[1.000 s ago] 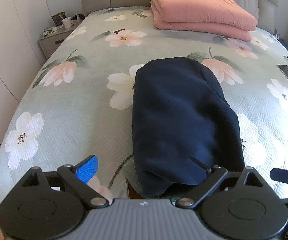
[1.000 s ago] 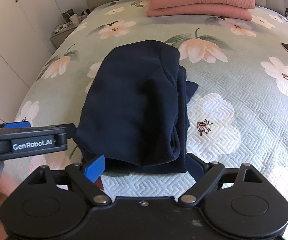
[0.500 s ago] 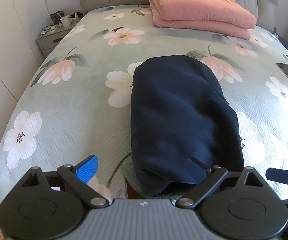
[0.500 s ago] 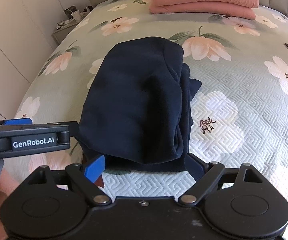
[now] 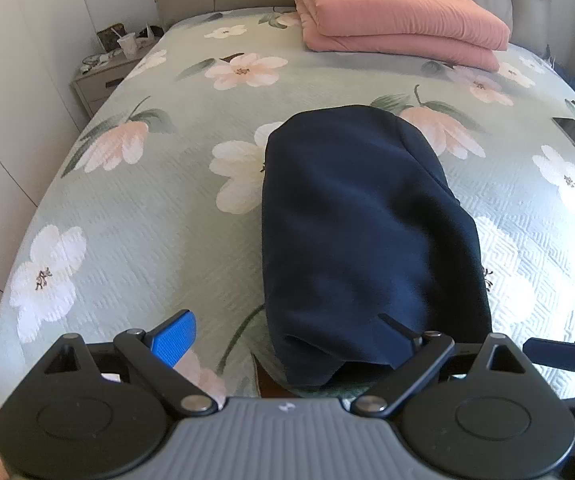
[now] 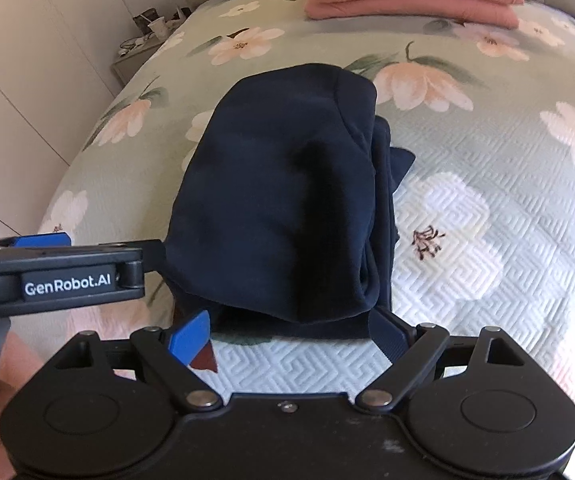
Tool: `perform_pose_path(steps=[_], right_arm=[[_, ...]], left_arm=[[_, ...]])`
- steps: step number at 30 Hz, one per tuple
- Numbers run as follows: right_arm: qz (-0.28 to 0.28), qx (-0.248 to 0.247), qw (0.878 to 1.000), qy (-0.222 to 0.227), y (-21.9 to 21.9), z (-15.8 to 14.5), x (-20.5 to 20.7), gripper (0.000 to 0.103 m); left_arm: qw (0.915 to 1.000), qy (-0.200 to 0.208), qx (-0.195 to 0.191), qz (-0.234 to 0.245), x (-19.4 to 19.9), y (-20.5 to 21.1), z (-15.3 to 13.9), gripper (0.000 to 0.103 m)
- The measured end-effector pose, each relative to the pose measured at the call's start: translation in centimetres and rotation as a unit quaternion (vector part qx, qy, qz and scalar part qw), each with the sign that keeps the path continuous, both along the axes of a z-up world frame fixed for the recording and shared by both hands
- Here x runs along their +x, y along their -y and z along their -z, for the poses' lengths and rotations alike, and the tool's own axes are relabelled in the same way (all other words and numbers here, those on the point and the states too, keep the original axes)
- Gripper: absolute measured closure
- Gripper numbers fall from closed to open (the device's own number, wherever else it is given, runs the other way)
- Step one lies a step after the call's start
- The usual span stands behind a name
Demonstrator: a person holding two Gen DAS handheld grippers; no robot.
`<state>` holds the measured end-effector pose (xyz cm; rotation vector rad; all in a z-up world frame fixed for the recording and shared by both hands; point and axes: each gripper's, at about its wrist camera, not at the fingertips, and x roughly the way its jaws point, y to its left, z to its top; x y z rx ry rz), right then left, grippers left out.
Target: Fold large clothes
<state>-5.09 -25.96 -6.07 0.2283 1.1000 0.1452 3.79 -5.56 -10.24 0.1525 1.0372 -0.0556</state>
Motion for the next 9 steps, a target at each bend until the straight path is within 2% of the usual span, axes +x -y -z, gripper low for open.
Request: perform_pose_path(steps=[4, 9], right_arm=[[0.000, -0.016, 1.000, -0.001, -0.36, 0.09, -0.02, 0.001], [0.006, -0.013, 1.000, -0.001, -0.14, 0.07, -0.04, 0.002]], left_arm=[[0.9999, 0.002, 0.012, 0.003, 0.07, 0.06, 0.08, 0.007], [0.9999, -0.003, 0.012, 0.004, 0.20, -0.17, 0.26, 0.007]])
